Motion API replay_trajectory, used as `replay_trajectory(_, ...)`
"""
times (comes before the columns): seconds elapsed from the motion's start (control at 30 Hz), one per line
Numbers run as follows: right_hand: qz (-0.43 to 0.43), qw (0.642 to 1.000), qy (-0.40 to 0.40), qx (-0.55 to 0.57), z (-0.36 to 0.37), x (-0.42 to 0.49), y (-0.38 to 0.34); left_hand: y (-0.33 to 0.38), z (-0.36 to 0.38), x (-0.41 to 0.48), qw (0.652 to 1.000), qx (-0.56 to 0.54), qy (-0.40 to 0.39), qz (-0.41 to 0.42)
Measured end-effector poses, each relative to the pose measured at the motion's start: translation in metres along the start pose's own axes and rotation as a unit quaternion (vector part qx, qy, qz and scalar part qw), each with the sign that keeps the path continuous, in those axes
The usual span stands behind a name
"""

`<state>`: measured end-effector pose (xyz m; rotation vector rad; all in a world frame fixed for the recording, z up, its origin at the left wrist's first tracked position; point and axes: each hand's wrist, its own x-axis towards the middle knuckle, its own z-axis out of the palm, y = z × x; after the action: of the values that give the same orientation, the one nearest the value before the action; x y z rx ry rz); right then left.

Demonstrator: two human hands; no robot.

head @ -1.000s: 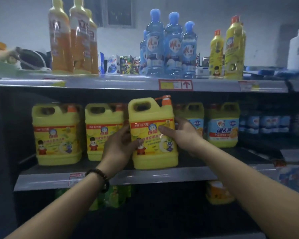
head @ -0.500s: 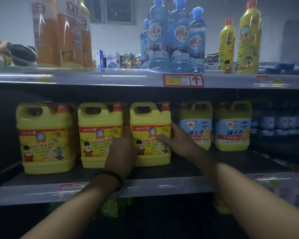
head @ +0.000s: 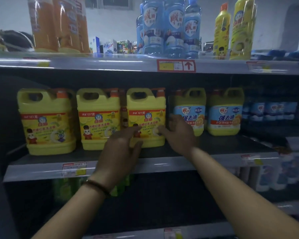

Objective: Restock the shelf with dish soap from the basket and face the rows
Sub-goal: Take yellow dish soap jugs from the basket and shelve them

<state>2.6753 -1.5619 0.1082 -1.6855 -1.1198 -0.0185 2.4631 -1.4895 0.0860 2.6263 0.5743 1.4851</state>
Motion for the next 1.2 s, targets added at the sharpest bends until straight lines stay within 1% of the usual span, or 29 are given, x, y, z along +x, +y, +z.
replay_trajectory(0.07,-0.032,0.997,0.065,0.042,-0.007,-0.041,0.001,0.014,0.000,-0.034,0.999,-0.046,0.004,0.021)
replay_trajectory(0.13,-0.064,0.990,0.116,0.041,-0.011,-0.087,0.010,0.025,0.011,-0.075,0.997,-0.066,-0.018,0.028)
replay_trajectory(0.2,-0.065,0.990,0.116,0.040,-0.011,-0.133,0.032,0.033,0.028,-0.120,0.993,-0.097,-0.061,0.003)
replay_trajectory(0.23,-0.047,0.993,0.096,0.058,-0.009,-0.155,0.047,0.035,0.037,-0.141,0.990,-0.109,-0.087,-0.014)
replay_trajectory(0.3,0.013,0.997,0.035,0.065,-0.001,-0.196,0.085,0.034,0.058,-0.182,0.979,-0.110,-0.164,-0.048)
replay_trajectory(0.37,0.092,0.995,-0.044,0.023,0.013,-0.243,0.132,0.033,0.078,-0.225,0.961,-0.086,-0.252,-0.075)
replay_trajectory(0.47,0.198,0.968,-0.146,-0.043,0.033,-0.325,0.206,0.037,0.105,-0.298,0.909,-0.031,-0.402,-0.108)
replay_trajectory(0.53,0.254,0.937,-0.228,-0.076,0.038,-0.373,0.241,0.040,0.121,-0.342,0.865,-0.006,-0.490,-0.109)
replay_trajectory(0.57,0.290,0.917,-0.258,-0.086,0.039,-0.393,0.256,0.041,0.130,-0.361,0.846,-0.004,-0.520,-0.118)
replay_trajectory(0.63,0.355,0.885,-0.285,-0.101,0.046,-0.434,0.288,0.045,0.145,-0.397,0.813,-0.011,-0.566,-0.139)
replay_trajectory(0.7,0.393,0.860,-0.300,-0.125,0.055,-0.475,0.313,0.050,0.162,-0.430,0.781,-0.009,-0.608,-0.143)
replay_trajectory(0.77,0.415,0.846,-0.309,-0.130,0.067,-0.509,0.334,0.055,0.182,-0.458,0.748,-0.014,-0.647,-0.148)
replay_trajectory(0.8,0.420,0.836,-0.327,-0.131,0.073,-0.522,0.343,0.055,0.193,-0.470,0.736,-0.019,-0.658,-0.156)
replay_trajectory(0.87,0.400,0.809,-0.402,-0.152,0.083,-0.549,0.366,0.055,0.211,-0.487,0.731,-0.009,-0.661,-0.168)
replay_trajectory(0.9,0.391,0.805,-0.420,-0.148,0.088,-0.560,0.383,0.056,0.218,-0.493,0.733,0.006,-0.659,-0.166)
replay_trajectory(0.93,0.398,0.792,-0.438,-0.151,0.090,-0.566,0.391,0.059,0.224,-0.498,0.734,0.019,-0.660,-0.159)
replay_trajectory(1.0,0.458,0.769,-0.423,-0.142,0.089,-0.571,0.394,0.072,0.239,-0.509,0.723,0.023,-0.677,-0.139)
replay_trajectory(1.03,0.467,0.780,-0.392,-0.140,0.084,-0.570,0.394,0.081,0.246,-0.514,0.714,0.021,-0.689,-0.124)
replay_trajectory(1.1,0.487,0.791,-0.345,-0.134,0.068,-0.563,0.388,0.098,0.261,-0.521,0.693,0.029,-0.715,-0.087)
replay_trajectory(1.2,0.505,0.784,-0.336,-0.135,0.053,-0.566,0.394,0.116,0.281,-0.534,0.658,0.065,-0.749,-0.048)
